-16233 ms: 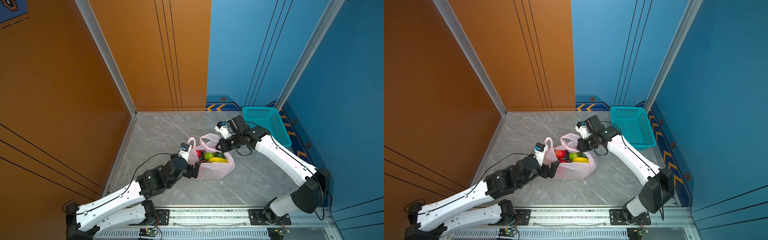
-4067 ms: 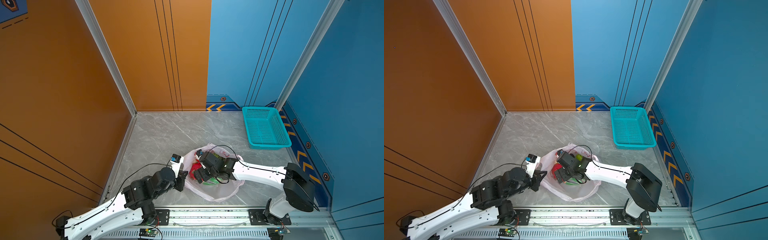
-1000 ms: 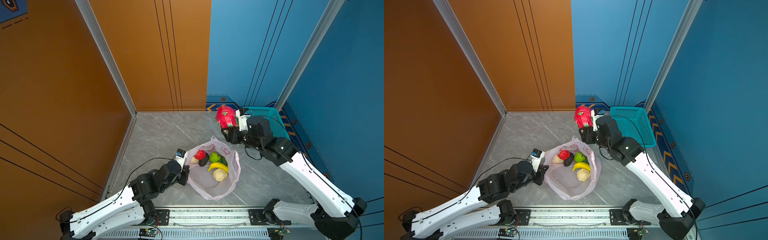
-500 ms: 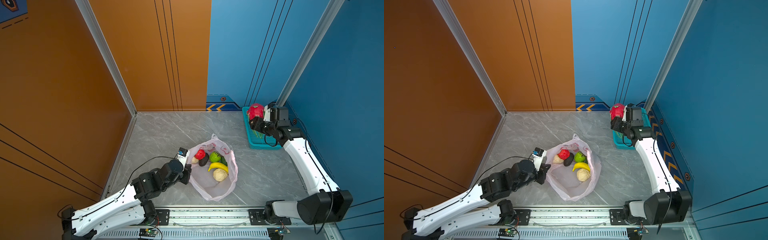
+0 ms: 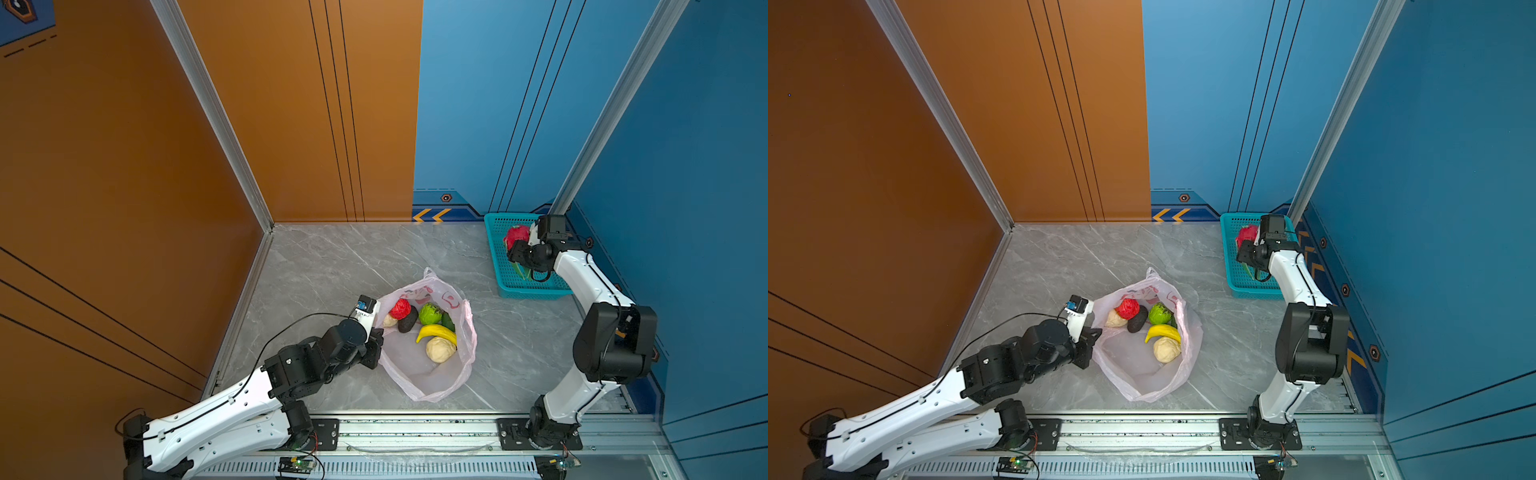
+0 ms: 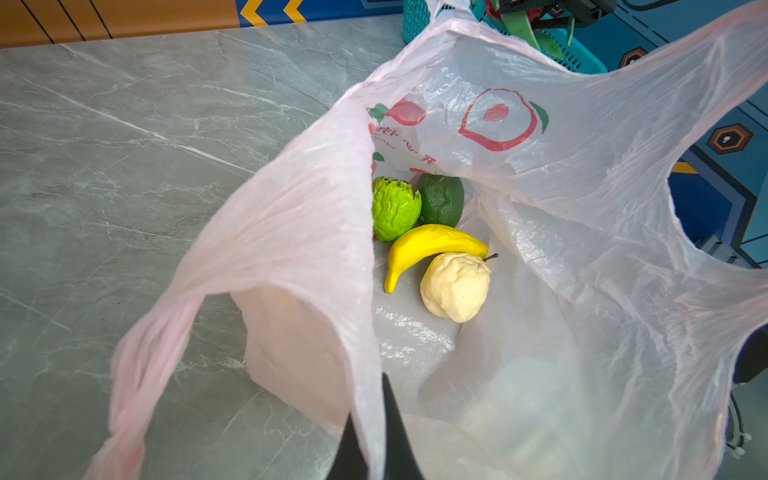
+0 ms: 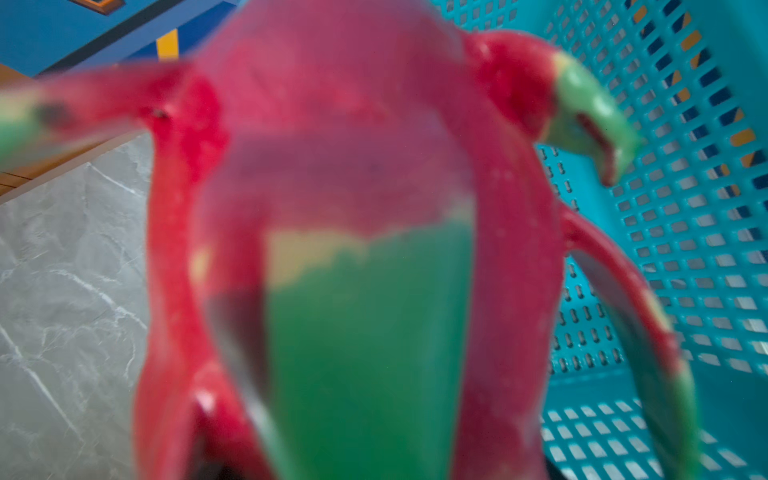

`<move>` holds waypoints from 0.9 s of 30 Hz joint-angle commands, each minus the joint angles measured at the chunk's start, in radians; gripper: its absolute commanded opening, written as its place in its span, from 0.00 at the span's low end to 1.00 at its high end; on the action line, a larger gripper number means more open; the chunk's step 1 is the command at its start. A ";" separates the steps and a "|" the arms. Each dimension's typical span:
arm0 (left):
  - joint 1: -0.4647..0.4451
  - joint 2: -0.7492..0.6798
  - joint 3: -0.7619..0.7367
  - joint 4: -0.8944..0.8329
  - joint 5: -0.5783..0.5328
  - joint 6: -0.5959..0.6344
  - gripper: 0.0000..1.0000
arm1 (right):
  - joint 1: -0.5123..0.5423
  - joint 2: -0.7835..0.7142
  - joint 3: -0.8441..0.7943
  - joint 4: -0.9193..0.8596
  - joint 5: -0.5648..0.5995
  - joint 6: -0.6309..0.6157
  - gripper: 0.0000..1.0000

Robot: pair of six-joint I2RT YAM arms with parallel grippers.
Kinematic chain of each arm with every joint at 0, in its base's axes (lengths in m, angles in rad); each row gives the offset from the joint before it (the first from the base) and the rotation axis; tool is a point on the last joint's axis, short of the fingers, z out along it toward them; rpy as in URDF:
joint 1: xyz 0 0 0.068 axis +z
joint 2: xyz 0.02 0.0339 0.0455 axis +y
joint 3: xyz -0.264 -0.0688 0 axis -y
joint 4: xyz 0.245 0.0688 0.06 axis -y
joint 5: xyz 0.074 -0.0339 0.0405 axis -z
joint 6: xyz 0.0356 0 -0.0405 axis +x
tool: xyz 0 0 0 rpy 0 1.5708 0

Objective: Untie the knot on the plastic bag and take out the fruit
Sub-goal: 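Carry the dragon fruit to the turquoise basket and release it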

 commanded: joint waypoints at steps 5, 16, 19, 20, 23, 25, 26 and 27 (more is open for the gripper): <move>-0.012 0.000 0.041 0.009 -0.011 -0.003 0.00 | -0.007 0.157 0.118 0.077 0.032 -0.031 0.12; -0.012 -0.001 0.056 0.009 -0.026 0.011 0.00 | -0.001 0.214 0.125 0.042 0.052 -0.031 0.38; -0.013 -0.003 0.054 0.009 -0.027 0.015 0.00 | -0.001 0.205 0.129 0.022 0.059 -0.038 0.56; -0.011 -0.004 0.054 0.009 -0.027 0.016 0.00 | -0.001 0.200 0.130 0.015 0.063 -0.041 0.62; -0.012 -0.004 0.055 0.009 -0.024 0.020 0.00 | -0.004 0.186 0.132 -0.005 0.064 -0.049 0.73; -0.011 -0.005 0.055 0.009 -0.017 0.023 0.00 | -0.003 0.175 0.134 -0.021 0.062 -0.056 0.78; -0.012 -0.006 0.054 0.009 -0.016 0.023 0.00 | -0.003 0.167 0.134 -0.026 0.062 -0.057 0.80; -0.013 -0.008 0.054 0.007 -0.013 0.023 0.00 | -0.004 0.158 0.131 -0.031 0.065 -0.059 0.83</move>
